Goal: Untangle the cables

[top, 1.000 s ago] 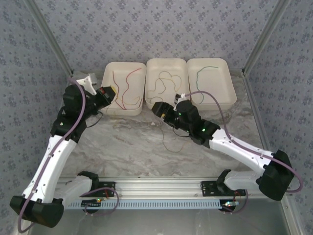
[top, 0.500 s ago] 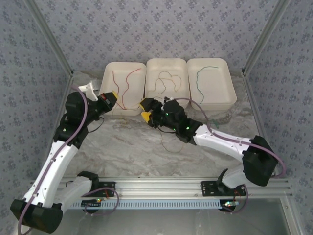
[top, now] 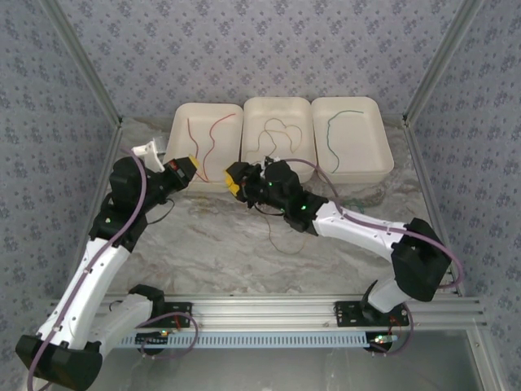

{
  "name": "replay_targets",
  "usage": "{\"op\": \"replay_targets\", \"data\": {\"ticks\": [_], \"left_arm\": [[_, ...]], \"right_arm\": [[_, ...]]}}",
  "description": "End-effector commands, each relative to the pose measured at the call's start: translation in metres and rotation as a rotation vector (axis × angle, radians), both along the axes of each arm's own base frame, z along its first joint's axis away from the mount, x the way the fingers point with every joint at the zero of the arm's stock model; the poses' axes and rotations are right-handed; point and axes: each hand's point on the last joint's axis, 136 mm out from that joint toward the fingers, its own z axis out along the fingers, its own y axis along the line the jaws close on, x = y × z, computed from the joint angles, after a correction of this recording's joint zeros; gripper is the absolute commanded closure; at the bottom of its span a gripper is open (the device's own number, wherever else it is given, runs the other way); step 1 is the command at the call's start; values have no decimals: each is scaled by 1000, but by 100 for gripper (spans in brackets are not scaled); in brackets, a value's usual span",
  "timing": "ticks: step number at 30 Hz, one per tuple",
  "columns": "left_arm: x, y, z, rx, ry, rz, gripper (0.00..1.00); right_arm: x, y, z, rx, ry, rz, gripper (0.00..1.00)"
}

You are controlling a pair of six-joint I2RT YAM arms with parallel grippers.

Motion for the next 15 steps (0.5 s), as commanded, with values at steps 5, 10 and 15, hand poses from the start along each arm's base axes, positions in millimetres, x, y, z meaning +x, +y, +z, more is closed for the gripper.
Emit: {"op": "replay_targets", "data": {"ticks": [5,10,15], "left_arm": [[-11,-4,15,-23,-47,-26,100],[-17,-6,5,-46,-21,-42,100],[-19,-15,-37,-43,105,-76,41]], "right_arm": [[23,-13,7,-24,-45,-55,89],[25,-40,29,-286,-238,-88,100],[17,-76,72,-532,-435,-157,100]]}}
